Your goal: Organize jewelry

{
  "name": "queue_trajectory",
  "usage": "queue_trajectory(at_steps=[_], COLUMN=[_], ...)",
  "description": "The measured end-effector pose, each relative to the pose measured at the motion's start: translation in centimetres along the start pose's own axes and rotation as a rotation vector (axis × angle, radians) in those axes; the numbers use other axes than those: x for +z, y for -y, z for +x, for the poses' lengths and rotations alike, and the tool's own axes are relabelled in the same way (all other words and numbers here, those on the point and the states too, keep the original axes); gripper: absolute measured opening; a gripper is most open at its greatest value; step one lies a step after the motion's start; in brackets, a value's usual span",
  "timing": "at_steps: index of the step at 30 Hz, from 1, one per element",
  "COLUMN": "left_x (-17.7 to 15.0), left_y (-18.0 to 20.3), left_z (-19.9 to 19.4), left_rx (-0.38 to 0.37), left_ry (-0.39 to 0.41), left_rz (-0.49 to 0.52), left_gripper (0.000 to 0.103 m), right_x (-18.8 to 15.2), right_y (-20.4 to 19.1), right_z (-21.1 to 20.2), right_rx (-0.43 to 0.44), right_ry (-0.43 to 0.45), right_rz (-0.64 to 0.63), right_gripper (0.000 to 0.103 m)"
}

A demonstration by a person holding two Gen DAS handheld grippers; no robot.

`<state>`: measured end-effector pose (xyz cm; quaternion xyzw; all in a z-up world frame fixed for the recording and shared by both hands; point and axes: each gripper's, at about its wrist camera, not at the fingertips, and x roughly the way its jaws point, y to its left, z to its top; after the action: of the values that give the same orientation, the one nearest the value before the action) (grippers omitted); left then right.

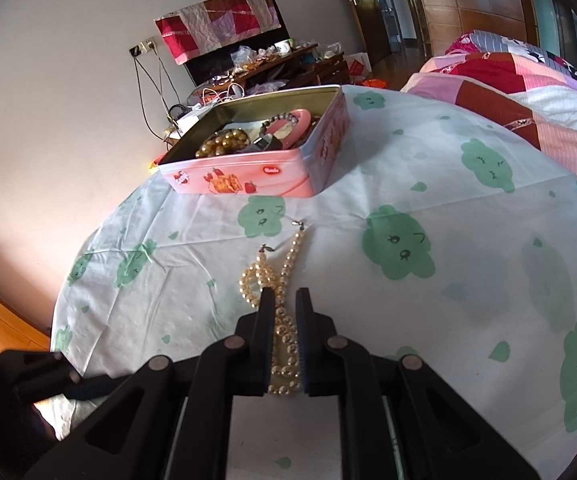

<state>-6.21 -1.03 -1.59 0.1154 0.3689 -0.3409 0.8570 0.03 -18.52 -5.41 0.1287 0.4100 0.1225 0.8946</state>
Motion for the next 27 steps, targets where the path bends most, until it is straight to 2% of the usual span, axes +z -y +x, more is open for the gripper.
queue_trajectory(at_steps=[2, 5, 7, 11, 12, 14, 15, 19, 21, 24, 27], left_x=[0.4, 1.0, 1.2, 1.9, 2.0, 2.4, 2.6, 3.3, 3.7, 4.5, 5.3], left_y=[-0.8, -1.9, -2.3, -2.8, -2.9, -3.1, -3.3, -3.6, -3.8, -4.3, -4.9], left_z=[-0.6, -1.1, -1.2, -1.2, -1.2, -1.2, -1.2, -1.1, -1.2, -1.1, -0.9], left_rx=[0.01, 0.027, 0.036, 0.052, 0.055, 0.059, 0.059, 0.066, 0.072, 0.077, 0.08], left_ry=[0.026, 0.053, 0.063, 0.077, 0.081, 0.089, 0.095, 0.107, 0.117, 0.132, 0.144], left_rz=[-0.018, -0.045, -0.052, -0.051, -0.05, -0.054, -0.059, -0.057, -0.054, -0.057, -0.06], left_gripper=[0.02, 0.02, 0.02, 0.02, 0.02, 0.02, 0.02, 0.02, 0.02, 0.02, 0.02], right_x=[0.1, 0.3, 0.5, 0.7, 0.6, 0.5, 0.5, 0.5, 1.0, 2.1, 3.2], right_y=[-0.3, -1.2, -1.8, -3.0, -3.2, -3.8, -3.9, -3.4, -2.9, -2.3, -2.7], right_z=[0.2, 0.8, 1.3, 2.8, 3.2, 3.4, 3.5, 3.0, 2.1, 0.0, -1.6], right_rx=[0.009, -0.045, -0.063, -0.121, -0.144, -0.178, -0.201, -0.185, -0.137, -0.059, -0.027], right_ry=[-0.015, -0.045, -0.063, -0.104, -0.119, -0.122, -0.119, -0.118, -0.087, -0.021, 0.039], right_rz=[-0.022, -0.086, -0.123, -0.201, -0.218, -0.253, -0.265, -0.234, -0.176, -0.111, -0.099], right_gripper=[0.017, 0.03, 0.041, 0.043, 0.043, 0.022, 0.019, 0.016, 0.009, 0.009, 0.009])
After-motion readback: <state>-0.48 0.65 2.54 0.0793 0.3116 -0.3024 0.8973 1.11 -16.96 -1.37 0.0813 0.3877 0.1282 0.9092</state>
